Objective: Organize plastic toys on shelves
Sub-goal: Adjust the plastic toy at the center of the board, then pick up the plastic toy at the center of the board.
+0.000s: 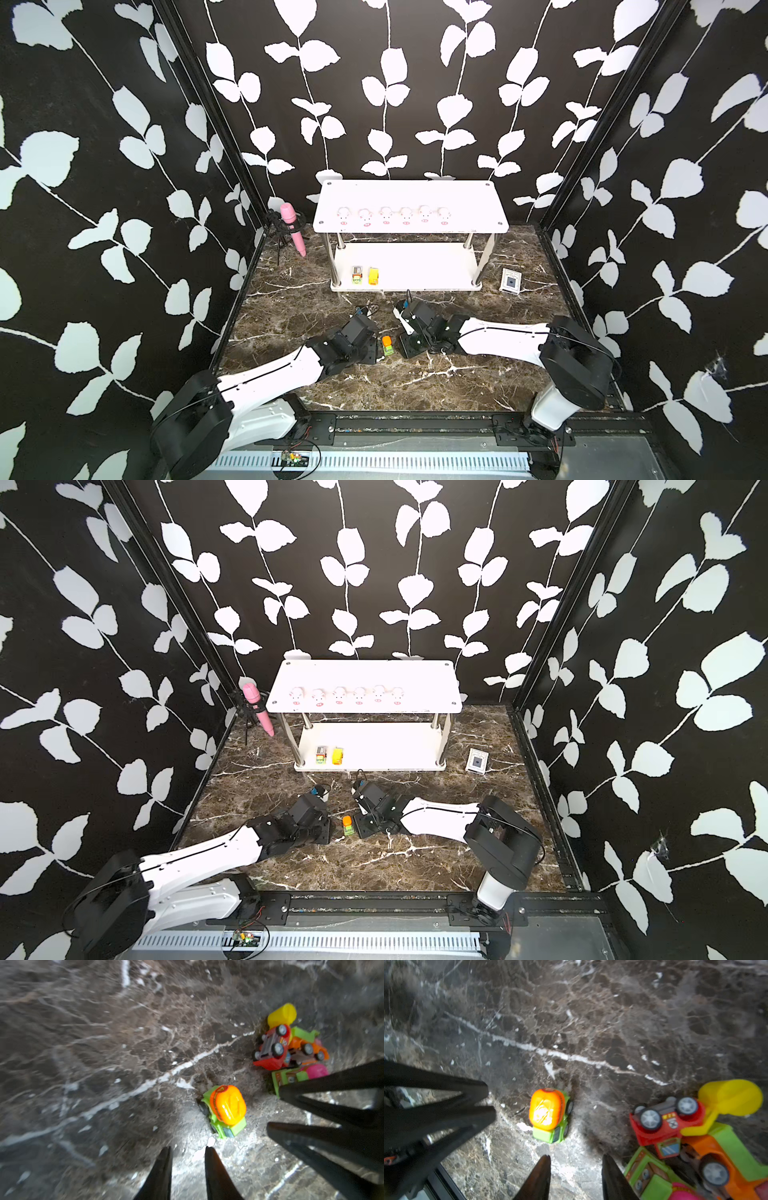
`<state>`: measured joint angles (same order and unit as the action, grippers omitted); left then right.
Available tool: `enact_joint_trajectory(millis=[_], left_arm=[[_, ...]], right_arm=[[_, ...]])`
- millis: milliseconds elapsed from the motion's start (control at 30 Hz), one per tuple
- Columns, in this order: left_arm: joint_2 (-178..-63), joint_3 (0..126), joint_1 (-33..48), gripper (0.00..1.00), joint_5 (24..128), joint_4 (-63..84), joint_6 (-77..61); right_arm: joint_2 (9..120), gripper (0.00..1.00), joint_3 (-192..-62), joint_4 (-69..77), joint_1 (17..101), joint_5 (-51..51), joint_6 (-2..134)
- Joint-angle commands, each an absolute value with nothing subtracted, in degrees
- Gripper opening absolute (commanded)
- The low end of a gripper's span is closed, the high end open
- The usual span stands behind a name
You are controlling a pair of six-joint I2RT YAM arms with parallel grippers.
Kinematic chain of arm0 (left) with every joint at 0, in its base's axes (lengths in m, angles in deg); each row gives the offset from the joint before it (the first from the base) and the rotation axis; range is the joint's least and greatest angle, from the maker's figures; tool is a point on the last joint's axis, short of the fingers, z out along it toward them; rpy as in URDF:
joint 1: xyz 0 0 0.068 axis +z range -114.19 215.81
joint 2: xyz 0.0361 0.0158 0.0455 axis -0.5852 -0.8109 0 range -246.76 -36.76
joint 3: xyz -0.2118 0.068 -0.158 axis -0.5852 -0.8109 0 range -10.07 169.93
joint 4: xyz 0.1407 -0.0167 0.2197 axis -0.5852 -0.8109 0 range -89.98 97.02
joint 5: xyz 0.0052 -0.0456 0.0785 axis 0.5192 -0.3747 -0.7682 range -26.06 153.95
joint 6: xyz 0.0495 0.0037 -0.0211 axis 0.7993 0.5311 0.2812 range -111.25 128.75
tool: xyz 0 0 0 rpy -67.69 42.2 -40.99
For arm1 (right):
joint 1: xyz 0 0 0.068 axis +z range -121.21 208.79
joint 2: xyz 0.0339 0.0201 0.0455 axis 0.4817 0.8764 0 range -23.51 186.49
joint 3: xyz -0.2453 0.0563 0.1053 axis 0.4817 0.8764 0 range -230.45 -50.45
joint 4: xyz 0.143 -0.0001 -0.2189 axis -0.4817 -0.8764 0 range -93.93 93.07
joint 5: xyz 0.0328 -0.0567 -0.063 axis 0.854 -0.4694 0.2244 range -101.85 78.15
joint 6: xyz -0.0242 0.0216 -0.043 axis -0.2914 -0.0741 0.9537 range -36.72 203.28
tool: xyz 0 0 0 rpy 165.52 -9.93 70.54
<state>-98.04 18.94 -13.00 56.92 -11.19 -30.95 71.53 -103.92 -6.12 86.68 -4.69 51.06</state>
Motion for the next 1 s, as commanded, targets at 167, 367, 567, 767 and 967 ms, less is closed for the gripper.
enact_joint_trajectory(millis=[167, 367, 567, 767, 967], left_arm=[[-88.2, 17.7, -9.9, 0.36, 48.6, -22.9, -35.4], [-84.4, 16.0, -8.3, 0.38, 49.2, -23.4, -35.7], [-84.1, 15.4, -8.3, 0.37, 51.0, -21.8, -34.6], [-84.2, 14.2, -8.3, 0.37, 52.5, -19.9, -34.4], [-84.5, 13.7, -8.3, 0.36, 53.1, -19.4, -34.2]], right_arm=[[74.7, 0.57, -106.0, -5.2, 91.4, -11.8, 51.7], [77.2, 0.58, -108.2, -5.2, 92.7, -14.4, 50.6], [79.4, 0.55, -110.0, -5.3, 92.9, -15.6, 50.4], [81.8, 0.55, -112.0, -5.5, 93.2, -15.2, 50.3], [83.4, 0.42, -113.5, -5.9, 93.2, -16.0, 49.4]])
